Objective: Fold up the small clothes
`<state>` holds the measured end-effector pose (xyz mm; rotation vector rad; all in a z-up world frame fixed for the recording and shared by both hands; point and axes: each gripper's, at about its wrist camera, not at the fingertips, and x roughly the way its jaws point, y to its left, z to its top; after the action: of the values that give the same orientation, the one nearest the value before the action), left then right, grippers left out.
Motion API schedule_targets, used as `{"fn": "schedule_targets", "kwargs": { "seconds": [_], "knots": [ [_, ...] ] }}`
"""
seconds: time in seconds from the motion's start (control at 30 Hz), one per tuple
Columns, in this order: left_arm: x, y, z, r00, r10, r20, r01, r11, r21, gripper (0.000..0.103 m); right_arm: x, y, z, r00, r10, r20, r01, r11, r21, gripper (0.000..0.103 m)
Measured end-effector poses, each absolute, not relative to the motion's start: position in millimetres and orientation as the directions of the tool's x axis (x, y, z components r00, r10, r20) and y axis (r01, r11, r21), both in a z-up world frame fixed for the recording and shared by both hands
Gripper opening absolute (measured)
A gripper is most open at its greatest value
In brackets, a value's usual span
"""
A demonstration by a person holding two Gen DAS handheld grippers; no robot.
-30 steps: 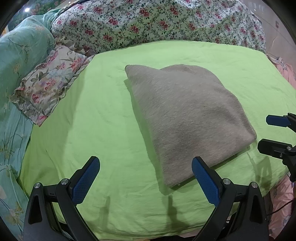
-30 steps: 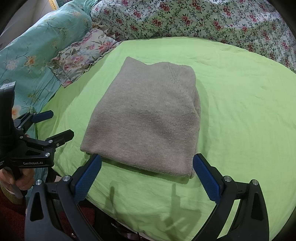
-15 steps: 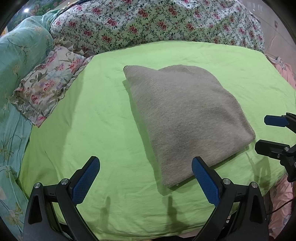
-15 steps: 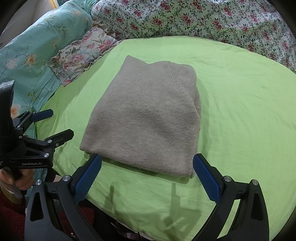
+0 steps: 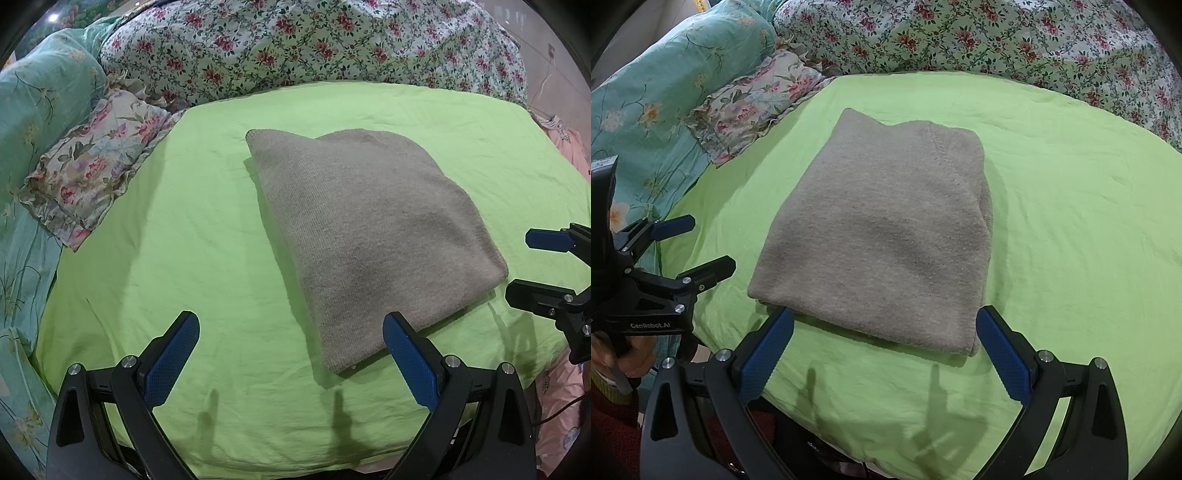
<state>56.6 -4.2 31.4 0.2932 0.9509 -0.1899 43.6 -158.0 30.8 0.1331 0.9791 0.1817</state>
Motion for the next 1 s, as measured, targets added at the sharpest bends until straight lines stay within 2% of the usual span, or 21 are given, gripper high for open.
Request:
{"fn": "schedule_targets", "kwargs": {
  "seconds": [0.27,1.0],
  "knots": [
    [55.0,-5.1,31.3,0.567,-0.029,-0.823,0.285,0.945,0.162,0.1,43.0,-157.1,32.7,0.551,0.173,-0.817,-0.081,0.985,0.154,0.099],
    [52.8,-5.4,33.1,0.571,-0.03,-0.82,0.285,0.944,0.164,0.1,42.7,-158.5,32.0,0.549,0.171,-0.818,-0.079,0.985,0.153,0.099]
  ]
}}
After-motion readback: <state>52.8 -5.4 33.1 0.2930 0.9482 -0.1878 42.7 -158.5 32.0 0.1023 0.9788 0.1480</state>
